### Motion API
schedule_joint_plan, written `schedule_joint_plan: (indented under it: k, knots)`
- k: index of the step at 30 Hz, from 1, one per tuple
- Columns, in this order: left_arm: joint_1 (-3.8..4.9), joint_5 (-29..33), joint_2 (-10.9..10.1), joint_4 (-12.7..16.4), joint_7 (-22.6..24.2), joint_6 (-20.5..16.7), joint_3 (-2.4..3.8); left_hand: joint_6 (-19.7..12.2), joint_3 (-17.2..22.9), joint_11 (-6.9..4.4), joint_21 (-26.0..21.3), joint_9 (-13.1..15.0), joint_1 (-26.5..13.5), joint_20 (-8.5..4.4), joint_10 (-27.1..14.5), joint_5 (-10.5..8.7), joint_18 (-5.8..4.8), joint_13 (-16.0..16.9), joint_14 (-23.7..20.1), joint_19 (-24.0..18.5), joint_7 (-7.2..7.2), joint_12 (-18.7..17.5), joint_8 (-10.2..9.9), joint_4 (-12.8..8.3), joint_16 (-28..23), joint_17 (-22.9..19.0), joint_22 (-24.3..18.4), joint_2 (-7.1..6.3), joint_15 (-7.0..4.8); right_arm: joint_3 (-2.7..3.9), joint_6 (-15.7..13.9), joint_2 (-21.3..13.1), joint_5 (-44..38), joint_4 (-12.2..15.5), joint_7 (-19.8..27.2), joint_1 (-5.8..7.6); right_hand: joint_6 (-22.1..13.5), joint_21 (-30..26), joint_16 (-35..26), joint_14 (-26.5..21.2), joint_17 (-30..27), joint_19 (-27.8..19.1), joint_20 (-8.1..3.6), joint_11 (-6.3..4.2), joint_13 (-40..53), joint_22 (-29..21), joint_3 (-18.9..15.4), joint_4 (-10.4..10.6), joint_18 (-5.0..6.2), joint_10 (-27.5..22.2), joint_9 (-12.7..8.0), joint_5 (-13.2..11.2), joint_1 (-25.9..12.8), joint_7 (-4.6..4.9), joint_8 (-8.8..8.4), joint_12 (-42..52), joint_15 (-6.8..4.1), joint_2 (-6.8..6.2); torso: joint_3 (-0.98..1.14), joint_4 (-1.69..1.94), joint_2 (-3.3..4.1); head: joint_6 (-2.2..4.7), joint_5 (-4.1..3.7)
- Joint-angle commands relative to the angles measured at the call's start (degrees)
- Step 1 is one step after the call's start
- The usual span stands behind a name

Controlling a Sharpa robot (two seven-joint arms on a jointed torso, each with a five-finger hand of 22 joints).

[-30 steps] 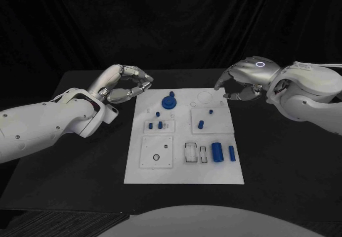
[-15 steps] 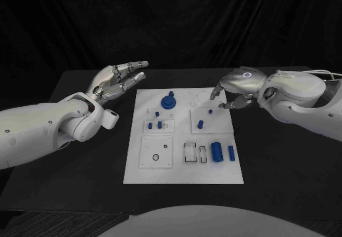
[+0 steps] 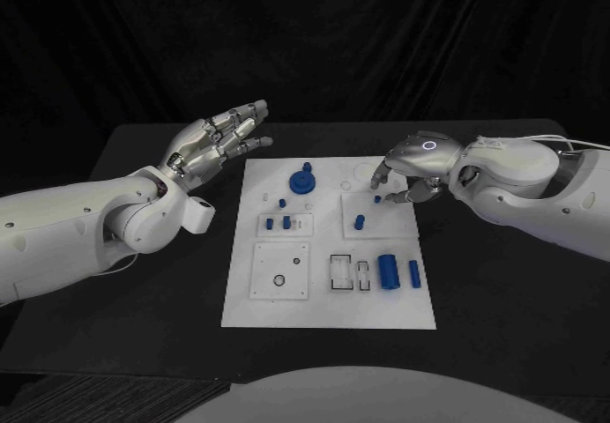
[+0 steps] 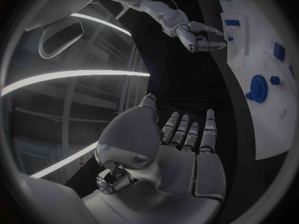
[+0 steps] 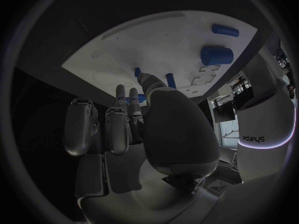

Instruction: Assemble the parts on the task board

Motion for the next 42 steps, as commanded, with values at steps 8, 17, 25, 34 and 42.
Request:
schedule_joint_plan:
  k: [8, 17, 25, 34, 42]
  knots:
    - [-0.05, 2.4, 0.0, -0.5, 5.6, 4.3, 0.05, 2.2, -0.9, -0.61, 0.1, 0.3, 1.0, 0.9, -0.5, 0.72, 0.5, -0.1, 0.0, 0.2, 2.3, 0.8, 0.7, -0.1, -0.2, -0.1, -1.3, 1.09, 0.45, 0.04, 0.0, 1.6, -0.7, -2.2, 0.9, -0.9, 1.2, -0.5, -0.4, 3.9, 5.6, 0.2, -0.45, 0.08, -0.1, 10.7, 0.7, 0.0, -0.28, 0.7, 0.4, 0.6, 0.4, 0.21, 0.04, 0.3, -0.28, -0.02, 0.14, -0.08, -0.18, -0.01, -0.1]
    - [-0.06, 2.4, 0.2, -0.9, 5.0, 4.8, 0.04, 2.2, -1.2, -0.75, -0.1, 0.3, 1.8, 1.06, -1.0, 1.15, 0.43, -0.2, -0.3, -0.6, 2.44, 0.7, 0.7, -0.1, -0.2, -0.2, -2.6, 1.11, 0.58, 0.04, 0.3, 2.5, -0.7, -3.3, 1.1, -1.45, 1.7, -0.5, -0.3, 4.0, 5.7, 0.2, -0.45, 0.1, 0.0, 10.7, 1.3, 0.0, -0.28, 1.4, 0.7, 0.7, 0.5, 0.45, 0.18, 0.6, -0.28, 0.15, 0.09, -0.04, -0.28, -0.01, -0.27]
    - [-0.15, 2.4, 0.4, -1.3, 4.4, 4.9, 0.04, 4.4, -1.4, -0.82, 0.0, 0.5, 4.0, 1.51, -1.4, 2.7, 0.48, -0.2, -0.3, -0.7, 3.25, 1.0, 1.4, -0.1, -0.2, -0.2, -3.4, 1.23, 0.95, 0.04, 0.4, 3.3, -0.7, -4.1, 1.6, -2.18, 3.0, -0.5, -0.3, 3.9, 5.7, 0.2, -0.51, -0.05, 0.1, 10.7, 2.0, -0.3, -0.27, 2.5, 1.6, 1.2, 0.8, 0.65, 0.87, 1.1, -0.36, 0.18, 0.04, -0.05, -0.27, -0.01, -0.15]
    - [-0.35, 2.4, 0.7, -1.7, 3.8, 5.3, 0.04, 5.3, -1.4, -0.57, 0.3, 0.6, 5.7, 1.94, -1.6, 3.47, 0.52, -0.2, 0.2, -0.3, 3.58, 1.4, 1.7, -0.2, 0.0, -0.1, -3.4, 1.11, 1.47, 0.04, 0.4, 3.9, -0.7, -4.6, 1.9, -2.58, 4.0, -0.6, -0.2, 3.9, 5.7, 0.2, -0.62, -0.22, 0.4, 10.7, 2.7, -0.9, -0.26, 3.4, 2.8, 2.2, 1.2, 1.05, 1.55, 1.7, -0.49, 0.33, 0.0, -0.03, -0.25, -0.01, -0.34]
    - [-0.51, 2.4, 0.9, -2.0, 3.4, 5.5, 0.04, 6.2, -1.4, -0.25, 0.5, 0.7, 6.9, 2.33, -1.5, 4.42, 0.54, -0.1, 0.7, 0.4, 3.84, 1.9, 2.0, -0.3, 0.2, 0.0, -3.3, 1.13, 1.88, 0.05, 0.4, 4.5, -0.7, -5.3, 2.2, -2.88, 5.0, -0.6, -0.2, 3.9, 5.7, 0.2, -0.76, -0.34, 0.8, 10.8, 4.0, -1.9, -0.27, 3.7, 4.4, 4.6, 1.7, 1.88, 2.43, 2.2, -0.62, 0.76, 0.01, 0.04, -0.21, -0.01, -0.31]
